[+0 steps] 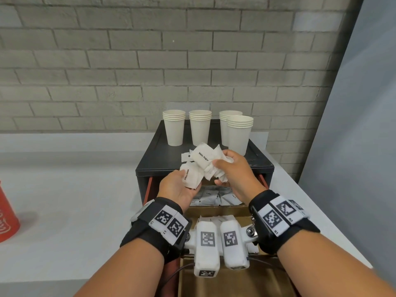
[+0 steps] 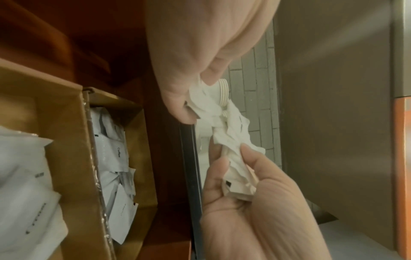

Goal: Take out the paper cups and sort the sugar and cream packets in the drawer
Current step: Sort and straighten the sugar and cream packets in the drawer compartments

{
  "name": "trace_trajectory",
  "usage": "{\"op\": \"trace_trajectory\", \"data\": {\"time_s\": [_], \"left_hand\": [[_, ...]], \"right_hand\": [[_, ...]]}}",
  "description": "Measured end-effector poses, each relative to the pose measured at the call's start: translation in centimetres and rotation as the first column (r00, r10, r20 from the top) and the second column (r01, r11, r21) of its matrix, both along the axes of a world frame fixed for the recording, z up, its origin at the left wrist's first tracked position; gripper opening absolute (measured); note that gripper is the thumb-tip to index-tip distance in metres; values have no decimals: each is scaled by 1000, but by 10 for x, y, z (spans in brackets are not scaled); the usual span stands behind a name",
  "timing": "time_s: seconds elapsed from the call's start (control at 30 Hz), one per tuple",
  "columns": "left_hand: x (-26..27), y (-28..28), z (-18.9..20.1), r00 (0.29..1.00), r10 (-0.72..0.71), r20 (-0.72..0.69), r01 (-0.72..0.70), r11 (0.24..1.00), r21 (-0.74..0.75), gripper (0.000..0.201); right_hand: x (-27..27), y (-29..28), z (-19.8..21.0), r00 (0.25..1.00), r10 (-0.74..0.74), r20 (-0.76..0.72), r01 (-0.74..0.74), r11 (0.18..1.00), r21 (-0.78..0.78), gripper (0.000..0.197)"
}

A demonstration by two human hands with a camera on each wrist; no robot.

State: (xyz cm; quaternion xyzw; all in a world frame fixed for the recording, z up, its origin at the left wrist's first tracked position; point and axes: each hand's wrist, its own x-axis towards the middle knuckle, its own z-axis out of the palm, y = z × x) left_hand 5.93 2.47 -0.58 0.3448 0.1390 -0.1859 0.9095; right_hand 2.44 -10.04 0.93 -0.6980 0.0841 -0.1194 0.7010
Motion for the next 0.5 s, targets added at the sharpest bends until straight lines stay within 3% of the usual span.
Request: {"op": "trace_trajectory", "data": {"time_s": [0.13, 0.23, 0.37, 0.5], "left_hand": [[2, 3, -1, 997, 65, 31, -67, 996, 58, 38], [0, 3, -4, 999, 18, 32, -18, 1000, -7, 25], [2, 2, -9, 986, -116, 118, 124, 990, -60, 40], [3, 2, -10, 975, -135, 177, 134, 991, 16, 29]], "right_hand": [[-3, -3, 5, 1000, -3, 12, 3, 1000, 31, 19], [-6, 2, 8, 999, 36, 23, -36, 999, 4, 17], [-1, 15, 9, 995, 63, -80, -80, 967, -243, 30], [2, 22, 9, 970, 140, -199, -212, 888, -407, 48]]}}
